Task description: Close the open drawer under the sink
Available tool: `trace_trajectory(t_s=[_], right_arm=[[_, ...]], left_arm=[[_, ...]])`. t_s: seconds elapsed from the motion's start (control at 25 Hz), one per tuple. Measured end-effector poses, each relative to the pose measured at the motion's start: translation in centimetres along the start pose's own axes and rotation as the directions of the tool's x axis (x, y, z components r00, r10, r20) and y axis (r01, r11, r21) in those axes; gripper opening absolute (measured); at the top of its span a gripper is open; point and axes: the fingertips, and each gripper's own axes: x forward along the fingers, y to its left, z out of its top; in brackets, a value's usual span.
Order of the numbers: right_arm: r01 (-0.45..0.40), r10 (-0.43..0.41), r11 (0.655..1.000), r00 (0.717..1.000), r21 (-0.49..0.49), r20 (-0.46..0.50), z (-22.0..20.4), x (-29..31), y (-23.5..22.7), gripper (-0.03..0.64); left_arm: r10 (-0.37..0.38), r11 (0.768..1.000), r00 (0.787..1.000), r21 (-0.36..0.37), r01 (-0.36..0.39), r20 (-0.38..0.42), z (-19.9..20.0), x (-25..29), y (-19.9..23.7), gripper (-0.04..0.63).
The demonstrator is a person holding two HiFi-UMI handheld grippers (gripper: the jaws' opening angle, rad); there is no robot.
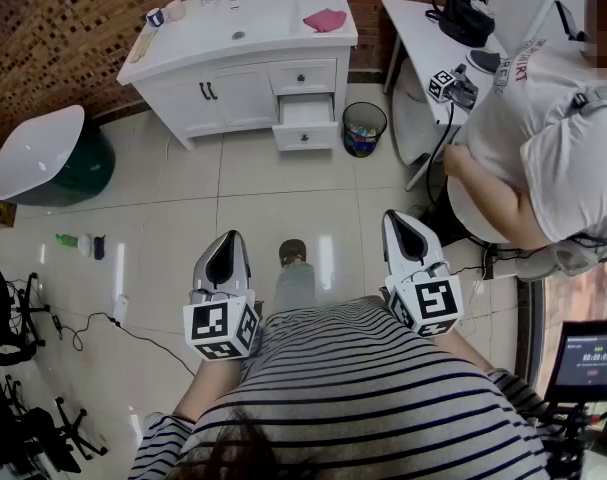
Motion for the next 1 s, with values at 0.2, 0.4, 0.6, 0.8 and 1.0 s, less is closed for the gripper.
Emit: trace_trajectory(t_s=[0.2, 0.4, 0.6, 0.8, 1.0], right_arm=[[-0.011, 0.011, 0.999, 1.0, -0.034, 0.003, 0.0, 3.6, -0.1, 0.0], [0.023, -0.023, 0.998, 1.0, -0.06, 0.001, 0.4, 10.5, -2.4, 0.0], [0.03, -0.031, 0.998, 0.999, -0.05, -0.024, 1.8, 20.4, -3.2, 0.0], [0.052, -0.054, 0.998, 0.996, -0.034, -0.069, 2.8, 30.8, -4.0, 0.0], [0.067, -0.07, 0.997, 0.994, -0.036, -0.084, 4.8, 39.8, -5.1, 0.0]], left_arm=[[0.005, 1.0, 1.0, -0.019, -0.005, -0.001, -0.4, 3.6, 2.7, 0.014], [-0.012, 0.999, 1.0, -0.034, 0.012, -0.002, 0.7, 11.4, 5.8, 0.014], [-0.062, 0.998, 0.998, -0.029, 0.061, -0.027, 3.7, 20.8, 9.8, 0.014], [-0.119, 0.993, 0.99, -0.026, 0.117, -0.078, 5.9, 30.4, 15.2, 0.014], [-0.172, 0.985, 0.978, -0.017, 0.171, -0.119, 7.8, 39.6, 19.3, 0.014]])
